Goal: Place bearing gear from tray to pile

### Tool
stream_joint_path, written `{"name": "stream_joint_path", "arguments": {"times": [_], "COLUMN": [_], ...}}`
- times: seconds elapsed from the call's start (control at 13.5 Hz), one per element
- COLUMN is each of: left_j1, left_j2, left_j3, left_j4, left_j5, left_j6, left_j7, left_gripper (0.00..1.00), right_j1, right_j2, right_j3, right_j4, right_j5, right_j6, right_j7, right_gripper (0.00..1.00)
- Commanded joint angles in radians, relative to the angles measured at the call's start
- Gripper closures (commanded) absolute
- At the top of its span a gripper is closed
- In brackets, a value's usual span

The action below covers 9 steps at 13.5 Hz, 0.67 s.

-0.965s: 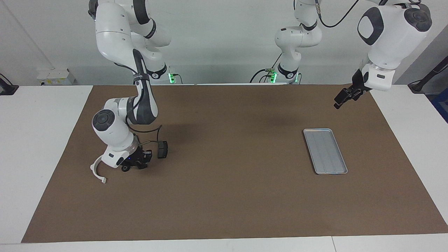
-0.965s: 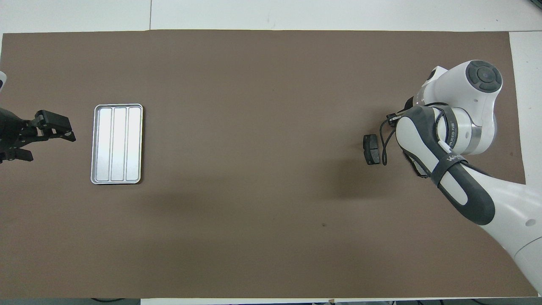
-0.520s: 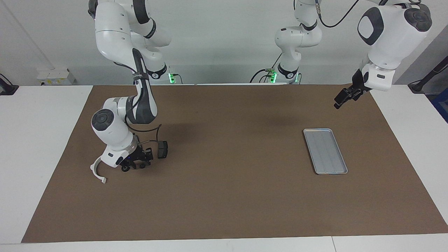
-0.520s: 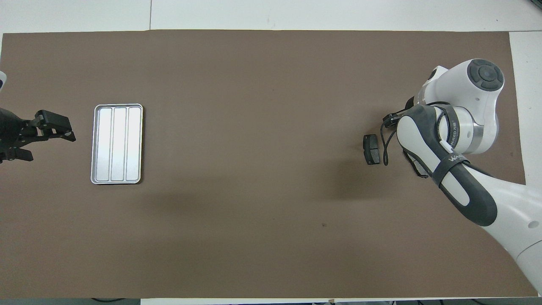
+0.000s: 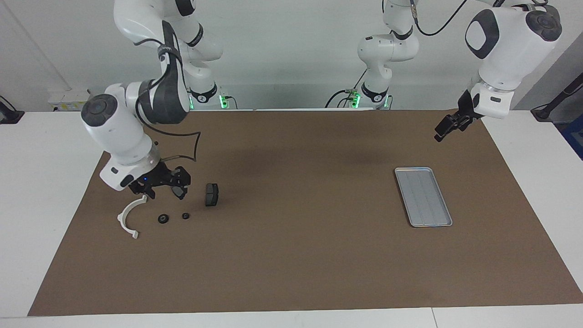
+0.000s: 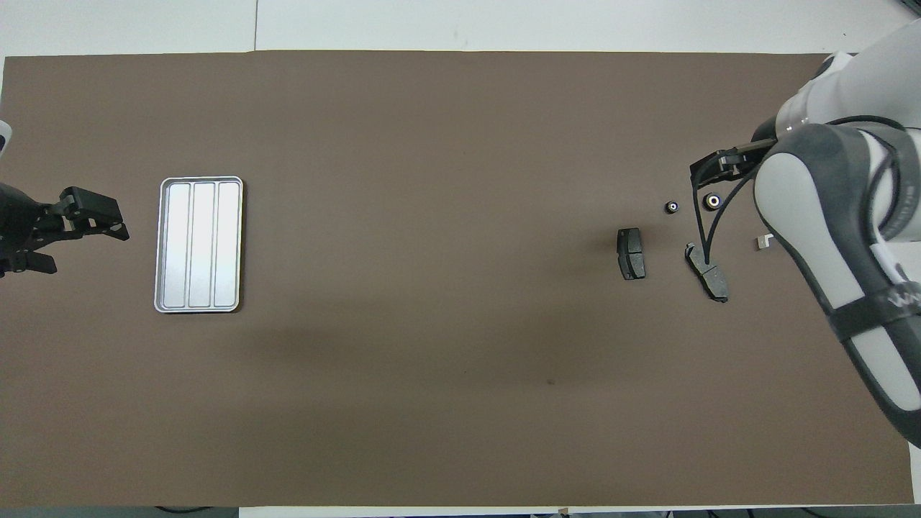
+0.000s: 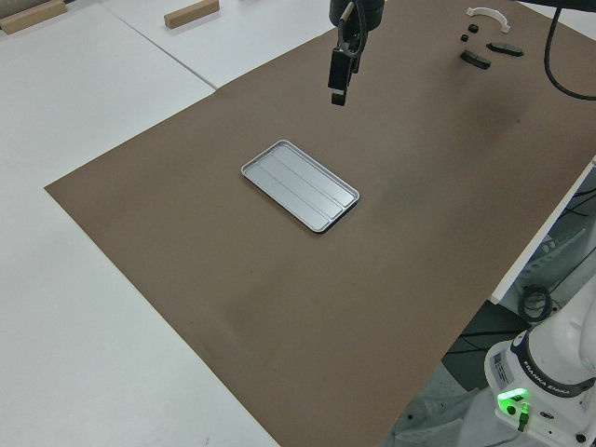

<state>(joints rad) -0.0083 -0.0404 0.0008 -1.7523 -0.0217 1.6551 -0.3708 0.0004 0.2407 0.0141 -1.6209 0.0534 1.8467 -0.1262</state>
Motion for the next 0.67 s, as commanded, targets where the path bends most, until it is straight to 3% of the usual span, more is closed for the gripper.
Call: {"name": "stream_joint_path", "arguments": {"times": [0.0, 0.37, 0.59], "left_j1": [-0.001, -0.001, -0.001], "left_j2": [-0.024, -0.024, -0.024], "left_j3": [0.001, 0.001, 0.001], "left_j4": [-0.026, -0.026, -0.026], "left_j5": [-0.007, -0.007, -0.007], "left_j6": [0.012, 0.012, 0.012], "left_j7": [0.009, 0.009, 0.009], "left_gripper": [0.0, 0.0, 0.0], "right_j1": [-0.016, -0.011, -0.019], "right_j2": [-0.139, -0.277, -0.276], "right_j3": [0.003, 0.007, 0.003], "right_j4": [-0.033, -0.036, -0.028], "right_j5": [-0.004, -0.069, -0.063], "right_j6": [-0.102, -0.316, -0.282], "right_j7": [0.017, 0.08, 0.082], "right_gripper": [0.0, 0.0, 0.0]}}
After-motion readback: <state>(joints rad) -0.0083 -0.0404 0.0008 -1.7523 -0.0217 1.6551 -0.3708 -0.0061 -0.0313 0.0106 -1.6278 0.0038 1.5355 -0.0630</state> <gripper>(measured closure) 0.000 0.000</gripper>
